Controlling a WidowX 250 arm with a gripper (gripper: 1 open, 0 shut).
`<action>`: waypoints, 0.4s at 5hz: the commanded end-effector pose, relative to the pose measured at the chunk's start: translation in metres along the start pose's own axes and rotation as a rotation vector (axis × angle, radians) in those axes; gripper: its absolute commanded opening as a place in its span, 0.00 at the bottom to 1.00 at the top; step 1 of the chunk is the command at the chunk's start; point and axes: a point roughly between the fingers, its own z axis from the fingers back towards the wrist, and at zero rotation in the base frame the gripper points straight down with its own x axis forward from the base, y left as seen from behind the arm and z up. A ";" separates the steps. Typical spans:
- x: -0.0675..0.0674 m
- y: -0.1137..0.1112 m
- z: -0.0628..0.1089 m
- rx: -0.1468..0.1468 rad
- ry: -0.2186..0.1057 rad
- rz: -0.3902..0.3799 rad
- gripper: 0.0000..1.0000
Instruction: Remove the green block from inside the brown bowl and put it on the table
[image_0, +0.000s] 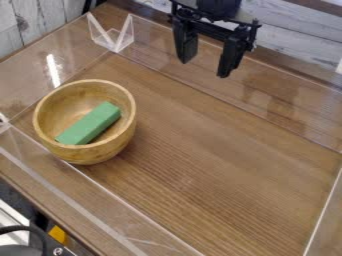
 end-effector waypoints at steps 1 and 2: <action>-0.003 0.002 -0.006 -0.004 0.015 0.003 1.00; -0.017 0.020 -0.008 -0.012 0.017 0.026 1.00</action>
